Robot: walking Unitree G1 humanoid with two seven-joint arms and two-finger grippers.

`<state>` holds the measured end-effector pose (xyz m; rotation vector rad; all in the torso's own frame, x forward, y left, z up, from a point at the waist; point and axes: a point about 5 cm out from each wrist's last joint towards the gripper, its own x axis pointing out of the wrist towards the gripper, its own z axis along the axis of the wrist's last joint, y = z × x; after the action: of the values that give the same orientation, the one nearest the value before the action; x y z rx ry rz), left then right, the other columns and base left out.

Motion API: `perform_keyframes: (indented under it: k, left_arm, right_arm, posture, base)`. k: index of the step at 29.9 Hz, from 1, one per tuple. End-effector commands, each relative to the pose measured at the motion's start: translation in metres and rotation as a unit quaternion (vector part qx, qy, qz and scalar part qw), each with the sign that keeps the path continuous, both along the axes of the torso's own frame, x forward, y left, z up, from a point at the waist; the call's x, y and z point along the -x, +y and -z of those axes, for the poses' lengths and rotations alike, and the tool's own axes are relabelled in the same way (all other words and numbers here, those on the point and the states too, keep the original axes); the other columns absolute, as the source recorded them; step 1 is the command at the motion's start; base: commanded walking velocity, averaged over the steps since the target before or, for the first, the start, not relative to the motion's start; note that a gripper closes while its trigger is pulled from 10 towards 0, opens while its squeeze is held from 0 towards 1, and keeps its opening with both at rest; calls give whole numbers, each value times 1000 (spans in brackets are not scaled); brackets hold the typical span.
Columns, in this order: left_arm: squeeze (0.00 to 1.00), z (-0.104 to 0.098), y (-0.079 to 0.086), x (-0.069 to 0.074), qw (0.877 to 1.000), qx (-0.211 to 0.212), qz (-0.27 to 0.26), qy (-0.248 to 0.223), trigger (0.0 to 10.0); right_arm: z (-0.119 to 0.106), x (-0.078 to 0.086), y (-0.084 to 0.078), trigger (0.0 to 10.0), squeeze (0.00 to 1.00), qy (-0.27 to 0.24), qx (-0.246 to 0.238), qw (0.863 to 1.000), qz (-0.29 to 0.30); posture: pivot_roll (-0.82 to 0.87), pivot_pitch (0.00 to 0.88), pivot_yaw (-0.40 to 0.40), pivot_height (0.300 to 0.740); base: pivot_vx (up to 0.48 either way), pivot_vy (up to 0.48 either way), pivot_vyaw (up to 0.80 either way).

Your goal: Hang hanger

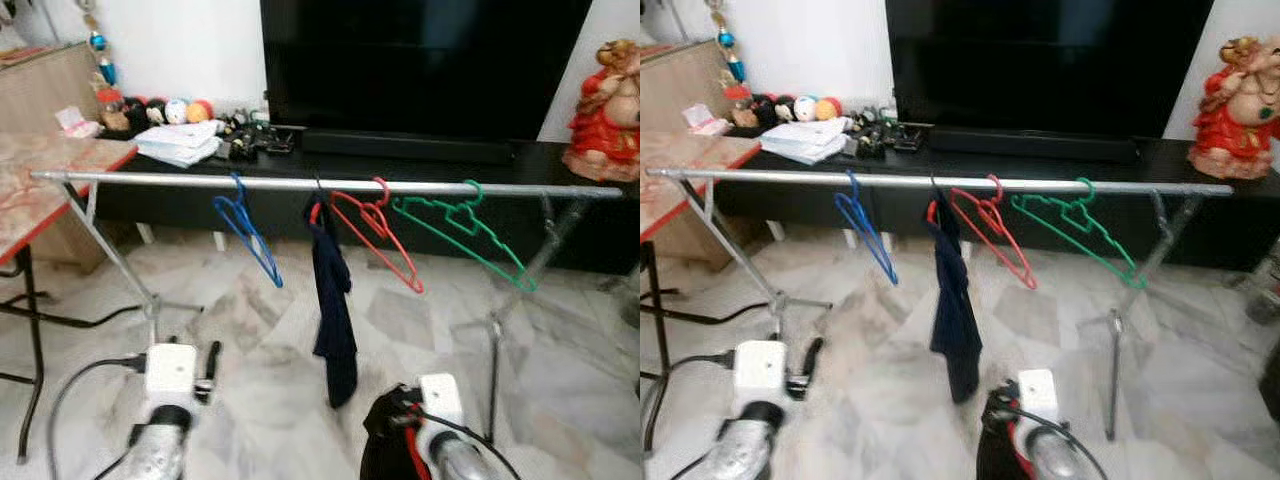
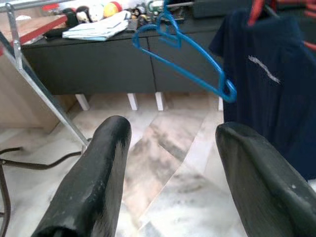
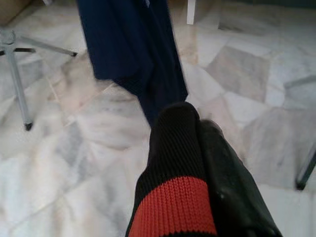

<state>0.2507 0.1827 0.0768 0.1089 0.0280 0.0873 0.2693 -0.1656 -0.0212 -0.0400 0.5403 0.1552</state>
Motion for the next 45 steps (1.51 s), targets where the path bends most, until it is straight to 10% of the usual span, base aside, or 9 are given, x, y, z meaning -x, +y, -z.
perform_keyframes:
  k: [1,45]
  left_arm:
    - [0,-2,9,2,1000,-4,-15,-1,10000]
    - [0,4,-4,1,999,5,27,20,10000]
  right_arm:
    - [-6,-7,12,10000,0,-15,-10,1000,-18]
    - [6,5,11,10000,0,19,-3,999,-45]
  posture:
    - [105,1,17,740]
    - [106,11,6,740]
  base:
    - [469,0,0]
    - [117,-93,0]
